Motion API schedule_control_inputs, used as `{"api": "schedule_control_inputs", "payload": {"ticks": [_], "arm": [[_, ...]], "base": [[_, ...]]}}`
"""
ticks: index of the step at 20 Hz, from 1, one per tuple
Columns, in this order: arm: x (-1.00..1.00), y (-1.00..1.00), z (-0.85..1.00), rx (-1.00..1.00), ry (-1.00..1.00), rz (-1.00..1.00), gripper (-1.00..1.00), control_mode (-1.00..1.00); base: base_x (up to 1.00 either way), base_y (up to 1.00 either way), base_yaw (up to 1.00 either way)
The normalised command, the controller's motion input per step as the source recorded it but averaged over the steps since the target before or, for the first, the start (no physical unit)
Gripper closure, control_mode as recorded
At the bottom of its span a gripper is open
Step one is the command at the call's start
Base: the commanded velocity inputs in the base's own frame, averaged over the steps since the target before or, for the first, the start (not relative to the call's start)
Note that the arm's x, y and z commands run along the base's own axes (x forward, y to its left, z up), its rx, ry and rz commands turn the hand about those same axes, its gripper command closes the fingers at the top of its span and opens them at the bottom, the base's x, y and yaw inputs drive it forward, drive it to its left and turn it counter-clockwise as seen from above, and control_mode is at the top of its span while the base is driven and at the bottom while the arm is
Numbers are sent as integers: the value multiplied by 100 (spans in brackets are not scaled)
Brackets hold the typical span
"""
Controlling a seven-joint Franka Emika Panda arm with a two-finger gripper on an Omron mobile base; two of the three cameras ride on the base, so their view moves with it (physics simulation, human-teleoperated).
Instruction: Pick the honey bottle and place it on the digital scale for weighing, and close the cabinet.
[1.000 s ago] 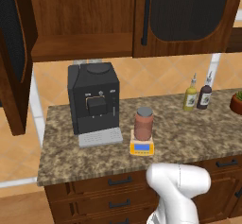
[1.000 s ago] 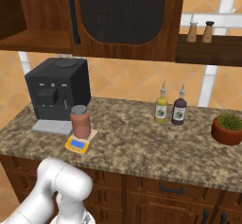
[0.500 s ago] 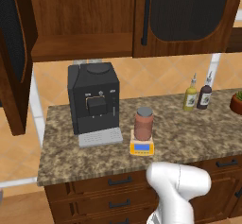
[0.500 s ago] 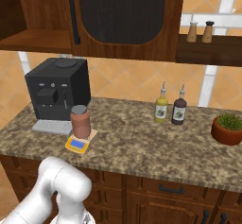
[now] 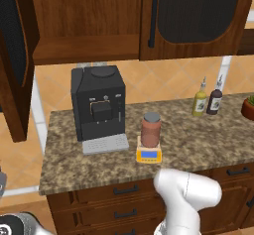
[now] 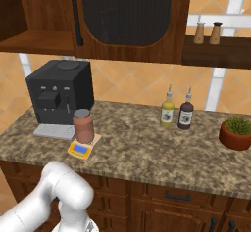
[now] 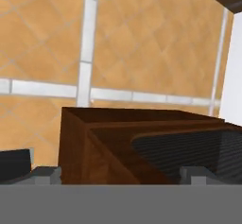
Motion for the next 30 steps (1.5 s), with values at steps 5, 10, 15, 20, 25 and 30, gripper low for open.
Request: {"api": "schedule_control_inputs", "payload": {"ticks": [5, 10, 15, 20, 25, 30], "arm": [[100, 10, 0, 21, 8, 0, -100, -100], [79, 49, 2, 11, 1, -3, -100, -100], [37, 7, 20, 23, 0, -23, -100, -100], [-1, -64, 61, 23, 0, -22, -100, -100], [-8, -97, 76, 14, 0, -15, -100, -100], [-6, -100, 67, 13, 0, -10, -100, -100]], "base": [[0, 0, 0], [0, 0, 0], [0, 0, 0], [0, 0, 0], [0, 0, 0], [0, 0, 0]]}}
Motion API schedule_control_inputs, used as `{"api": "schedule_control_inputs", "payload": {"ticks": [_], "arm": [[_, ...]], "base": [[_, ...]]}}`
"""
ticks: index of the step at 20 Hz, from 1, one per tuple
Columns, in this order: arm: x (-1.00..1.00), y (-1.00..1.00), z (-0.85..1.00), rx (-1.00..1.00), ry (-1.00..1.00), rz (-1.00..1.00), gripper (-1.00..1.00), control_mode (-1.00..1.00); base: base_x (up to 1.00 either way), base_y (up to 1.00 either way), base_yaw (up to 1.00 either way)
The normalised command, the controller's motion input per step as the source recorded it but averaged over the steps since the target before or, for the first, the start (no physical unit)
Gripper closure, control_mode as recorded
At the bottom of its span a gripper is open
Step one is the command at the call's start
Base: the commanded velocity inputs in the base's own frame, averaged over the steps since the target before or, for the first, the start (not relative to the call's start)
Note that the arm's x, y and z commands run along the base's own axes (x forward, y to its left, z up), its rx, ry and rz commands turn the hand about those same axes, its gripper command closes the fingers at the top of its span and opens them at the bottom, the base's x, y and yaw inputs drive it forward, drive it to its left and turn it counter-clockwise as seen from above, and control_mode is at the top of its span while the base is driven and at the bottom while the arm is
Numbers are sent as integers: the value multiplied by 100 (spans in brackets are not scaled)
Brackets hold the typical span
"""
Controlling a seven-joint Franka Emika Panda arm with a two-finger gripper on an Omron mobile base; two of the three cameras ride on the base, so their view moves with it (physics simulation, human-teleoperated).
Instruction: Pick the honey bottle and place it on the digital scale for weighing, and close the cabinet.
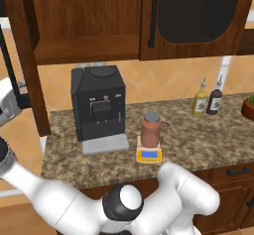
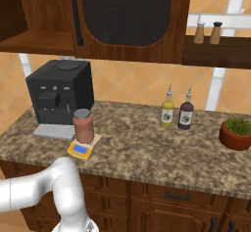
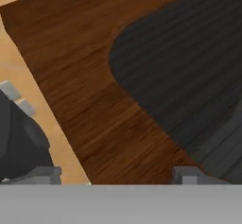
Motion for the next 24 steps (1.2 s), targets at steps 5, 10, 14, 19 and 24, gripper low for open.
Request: {"api": "schedule_control_inputs", "payload": {"ticks": [5, 10, 14, 19, 24], "arm": [[-1, -100, 48, 16, 0, -4, -100, -100], [65, -100, -5, 17, 19, 0, -100, -100], [60, -100, -31, 12, 16, 5, -100, -100], [22, -100, -34, 9, 5, 10, -100, -100], [38, -100, -12, 12, 0, 11, -100, -100]], "base": [[0, 0, 0], [0, 0, 0], [0, 0, 0], [0, 0, 0], [0, 0, 0]]}}
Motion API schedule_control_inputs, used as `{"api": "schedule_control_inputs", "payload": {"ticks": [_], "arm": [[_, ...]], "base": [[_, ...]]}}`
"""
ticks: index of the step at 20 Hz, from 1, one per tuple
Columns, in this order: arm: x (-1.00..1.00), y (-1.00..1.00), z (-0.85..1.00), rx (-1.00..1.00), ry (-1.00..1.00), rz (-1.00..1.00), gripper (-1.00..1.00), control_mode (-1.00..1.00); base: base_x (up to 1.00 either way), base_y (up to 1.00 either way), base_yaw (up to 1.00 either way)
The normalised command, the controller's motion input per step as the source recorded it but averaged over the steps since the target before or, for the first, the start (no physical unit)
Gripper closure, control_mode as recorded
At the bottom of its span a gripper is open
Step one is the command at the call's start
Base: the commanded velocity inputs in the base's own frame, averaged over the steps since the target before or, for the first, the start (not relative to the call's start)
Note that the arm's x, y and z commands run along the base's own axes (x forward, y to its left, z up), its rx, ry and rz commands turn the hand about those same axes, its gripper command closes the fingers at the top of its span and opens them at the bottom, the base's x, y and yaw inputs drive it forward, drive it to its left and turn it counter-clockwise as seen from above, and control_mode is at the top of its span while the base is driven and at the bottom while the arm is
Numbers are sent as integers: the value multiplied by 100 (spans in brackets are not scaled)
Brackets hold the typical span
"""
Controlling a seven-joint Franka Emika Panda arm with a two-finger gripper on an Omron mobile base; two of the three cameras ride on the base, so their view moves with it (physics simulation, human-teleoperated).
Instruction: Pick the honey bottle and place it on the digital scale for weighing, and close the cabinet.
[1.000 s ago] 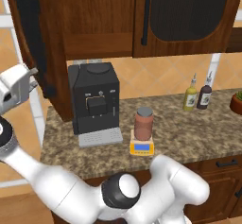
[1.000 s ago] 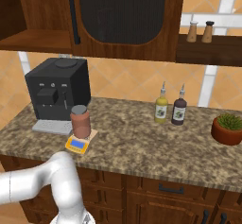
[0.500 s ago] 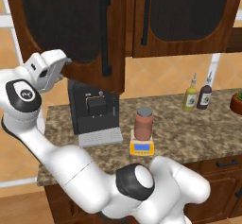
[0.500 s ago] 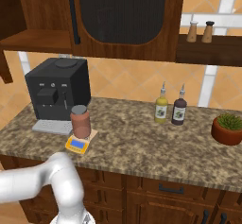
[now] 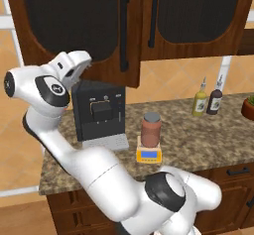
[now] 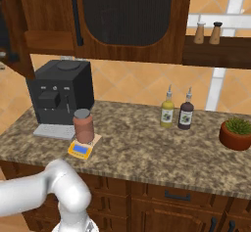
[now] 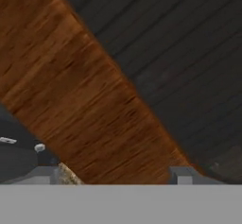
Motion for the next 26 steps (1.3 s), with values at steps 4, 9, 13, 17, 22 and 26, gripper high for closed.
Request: {"api": "schedule_control_inputs", "payload": {"ticks": [4, 9, 13, 17, 22, 26], "arm": [[92, -100, 6, 20, -1, 12, -100, -100], [99, -100, 0, 23, -2, 14, -100, -100], [89, -100, -1, 24, -17, 19, -100, -100], [78, -100, 2, 22, -22, 17, -100, -100], [81, -100, 9, 22, -22, 16, -100, -100], [86, -100, 30, 25, -14, 16, -100, -100]], "base": [[0, 0, 0], [0, 0, 0], [0, 0, 0], [0, 0, 0], [0, 0, 0], [0, 0, 0]]}}
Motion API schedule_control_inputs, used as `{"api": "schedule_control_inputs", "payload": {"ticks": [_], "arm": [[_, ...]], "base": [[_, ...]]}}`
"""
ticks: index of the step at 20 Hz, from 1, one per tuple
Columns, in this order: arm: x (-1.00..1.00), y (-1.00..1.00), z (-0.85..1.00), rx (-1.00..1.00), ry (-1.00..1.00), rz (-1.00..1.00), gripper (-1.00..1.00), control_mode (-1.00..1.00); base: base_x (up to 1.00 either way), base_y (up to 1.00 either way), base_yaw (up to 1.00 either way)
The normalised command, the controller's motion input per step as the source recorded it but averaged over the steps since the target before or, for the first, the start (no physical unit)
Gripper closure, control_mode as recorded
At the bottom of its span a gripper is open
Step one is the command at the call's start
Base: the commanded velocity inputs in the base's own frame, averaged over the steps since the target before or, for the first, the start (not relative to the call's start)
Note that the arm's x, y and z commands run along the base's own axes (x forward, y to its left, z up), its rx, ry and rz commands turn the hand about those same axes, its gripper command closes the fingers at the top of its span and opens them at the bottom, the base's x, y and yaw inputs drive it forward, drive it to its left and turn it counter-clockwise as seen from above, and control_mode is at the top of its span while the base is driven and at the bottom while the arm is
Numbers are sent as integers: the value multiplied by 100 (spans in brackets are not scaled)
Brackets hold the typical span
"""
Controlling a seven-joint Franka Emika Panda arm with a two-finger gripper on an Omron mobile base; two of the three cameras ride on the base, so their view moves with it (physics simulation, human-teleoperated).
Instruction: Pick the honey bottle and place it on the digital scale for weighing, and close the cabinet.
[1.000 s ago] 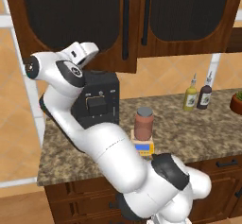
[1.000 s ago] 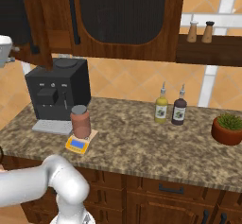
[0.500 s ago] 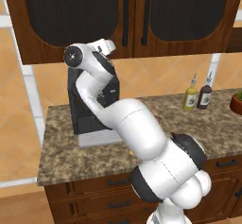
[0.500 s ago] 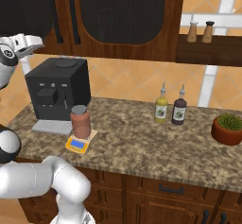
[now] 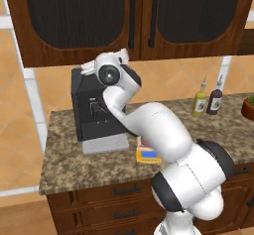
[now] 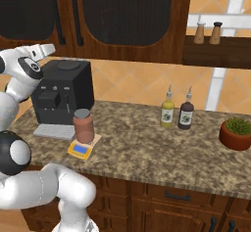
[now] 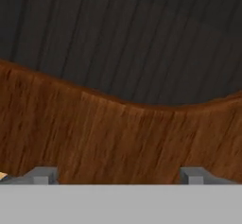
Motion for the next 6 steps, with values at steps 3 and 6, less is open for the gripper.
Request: {"api": "schedule_control_inputs", "payload": {"ticks": [3, 6], "arm": [[43, -100, 63, 26, -5, 14, -100, -100], [22, -100, 75, 25, -6, 13, -100, -100]], "base": [[0, 0, 0], [0, 0, 0]]}}
